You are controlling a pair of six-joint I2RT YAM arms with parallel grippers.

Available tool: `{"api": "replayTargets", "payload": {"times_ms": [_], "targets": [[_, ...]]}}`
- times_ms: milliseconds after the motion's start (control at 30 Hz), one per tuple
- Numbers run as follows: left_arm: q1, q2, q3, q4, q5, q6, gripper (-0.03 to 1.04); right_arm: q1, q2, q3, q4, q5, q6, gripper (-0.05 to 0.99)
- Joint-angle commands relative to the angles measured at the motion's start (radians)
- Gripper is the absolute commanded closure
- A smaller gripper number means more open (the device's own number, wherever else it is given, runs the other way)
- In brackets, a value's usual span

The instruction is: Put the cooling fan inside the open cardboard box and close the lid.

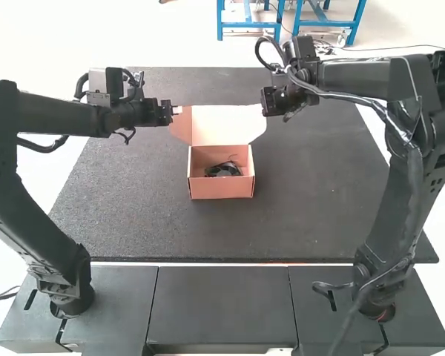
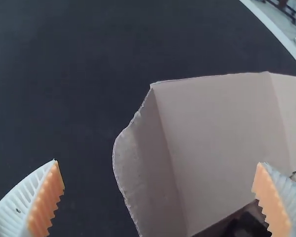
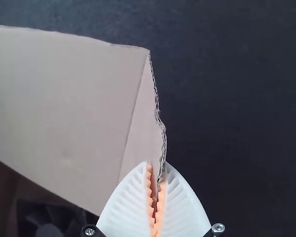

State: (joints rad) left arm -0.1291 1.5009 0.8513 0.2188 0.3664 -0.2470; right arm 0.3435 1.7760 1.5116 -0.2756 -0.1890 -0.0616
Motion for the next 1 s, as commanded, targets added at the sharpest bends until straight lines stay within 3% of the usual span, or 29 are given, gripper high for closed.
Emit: {"api": "replayTargets", "payload": {"times_ms": [0, 300, 400, 500, 600, 833, 967], "targets": [[0.0, 0.016, 0.043, 0.008, 0.0, 0.011, 0.15, -0.028, -0.049, 0.004, 0.003, -0.012, -0.023, 0.95], [0.005, 0.021, 0.055, -0.047, 0.008, 0.055, 0.21, -0.038, -0.049, 0.001, 0.004, -0.03, -0.024, 0.95], [0.005, 0.021, 0.057, -0.049, 0.017, 0.058, 0.36, -0.035, -0.049, -0.002, 0.006, -0.033, -0.024, 0.95], [0.002, 0.021, 0.057, -0.058, 0.028, 0.058, 0.36, -0.032, -0.049, -0.002, 0.012, -0.033, -0.021, 0.95], [0.005, 0.024, 0.052, -0.056, 0.037, 0.057, 0.5, -0.031, -0.049, -0.002, 0.012, -0.033, -0.021, 0.95], [0.006, 0.048, 0.046, -0.033, 0.068, 0.051, 0.7, -0.031, -0.049, -0.004, 0.01, -0.04, -0.021, 0.95], [0.006, 0.074, 0.051, -0.029, 0.069, 0.046, 0.7, -0.031, -0.049, -0.004, 0.01, -0.044, -0.021, 0.95]]}}
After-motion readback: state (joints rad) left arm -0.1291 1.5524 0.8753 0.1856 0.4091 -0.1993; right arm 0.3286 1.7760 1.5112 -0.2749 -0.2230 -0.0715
